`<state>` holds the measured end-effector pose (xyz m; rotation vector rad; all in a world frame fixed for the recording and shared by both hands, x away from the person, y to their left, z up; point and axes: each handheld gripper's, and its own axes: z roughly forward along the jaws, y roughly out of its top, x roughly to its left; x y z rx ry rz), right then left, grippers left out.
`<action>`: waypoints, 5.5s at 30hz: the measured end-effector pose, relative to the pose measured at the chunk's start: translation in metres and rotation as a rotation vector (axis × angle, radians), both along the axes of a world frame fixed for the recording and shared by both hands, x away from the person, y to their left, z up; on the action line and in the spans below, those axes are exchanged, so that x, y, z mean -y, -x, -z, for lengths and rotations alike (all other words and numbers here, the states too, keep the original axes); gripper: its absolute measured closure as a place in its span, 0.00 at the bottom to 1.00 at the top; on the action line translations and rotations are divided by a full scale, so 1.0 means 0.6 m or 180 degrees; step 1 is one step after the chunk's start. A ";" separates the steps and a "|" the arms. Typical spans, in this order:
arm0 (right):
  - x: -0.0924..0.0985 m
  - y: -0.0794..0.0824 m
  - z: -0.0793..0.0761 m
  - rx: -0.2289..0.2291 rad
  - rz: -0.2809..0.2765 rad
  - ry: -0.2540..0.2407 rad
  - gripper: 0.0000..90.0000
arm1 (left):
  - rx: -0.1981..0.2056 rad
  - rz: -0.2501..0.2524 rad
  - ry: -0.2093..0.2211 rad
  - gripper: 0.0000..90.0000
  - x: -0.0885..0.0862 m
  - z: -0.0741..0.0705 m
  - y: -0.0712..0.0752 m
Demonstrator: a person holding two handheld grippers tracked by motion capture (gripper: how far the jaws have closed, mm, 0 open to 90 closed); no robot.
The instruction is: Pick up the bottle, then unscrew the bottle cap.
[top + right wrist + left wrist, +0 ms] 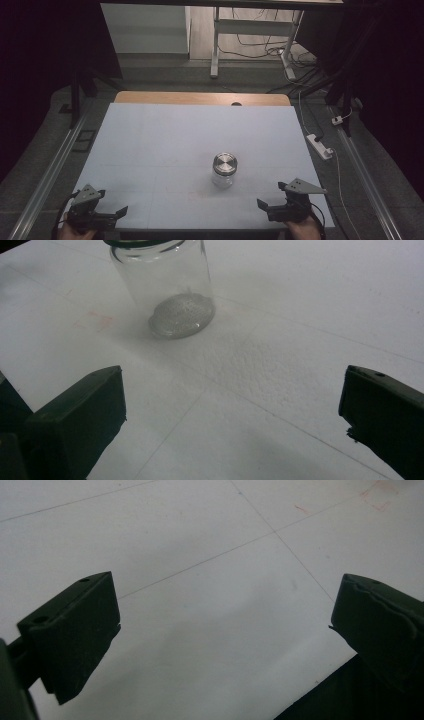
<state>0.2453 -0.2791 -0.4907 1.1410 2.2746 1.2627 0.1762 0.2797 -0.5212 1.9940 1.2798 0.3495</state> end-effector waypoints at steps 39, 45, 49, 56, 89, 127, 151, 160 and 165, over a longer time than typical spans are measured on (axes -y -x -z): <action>-0.112 -0.081 -0.005 -0.0063 -0.0765 0.0006 0.00 | -0.0056 0.0110 -0.0038 0.02 0.005 0.001 -0.006; -0.133 -0.090 0.000 -0.0046 -0.0809 0.0056 0.00 | -0.0065 0.0118 -0.0042 0.02 0.006 0.002 -0.007; -0.148 -0.099 0.003 -0.0095 -0.0783 0.0096 0.00 | -0.0071 0.0121 -0.0045 0.02 0.006 0.002 -0.007; -0.171 -0.114 0.005 -0.0133 -0.0801 0.0170 0.00 | -0.0074 0.0116 -0.0034 0.02 0.005 0.002 -0.007; -0.197 -0.145 0.028 0.0075 -0.0863 0.0198 0.13 | -0.0091 0.0152 -0.0031 0.02 0.006 0.002 -0.008; -0.215 -0.108 -0.017 0.0327 -0.1105 0.0248 0.16 | -0.0085 0.0139 -0.0063 0.02 0.007 0.002 -0.008; -0.274 -0.068 -0.025 0.0297 -0.1429 0.0254 0.16 | -0.0085 0.0155 -0.0081 0.02 0.009 0.002 -0.008; -0.276 -0.069 -0.024 0.0296 -0.1442 0.0276 0.16 | -0.0105 0.0162 -0.0047 0.02 0.007 0.002 -0.010; -0.274 -0.073 -0.026 0.0296 -0.1418 0.0284 0.16 | -0.0018 0.0202 0.0007 0.01 0.007 -0.001 -0.011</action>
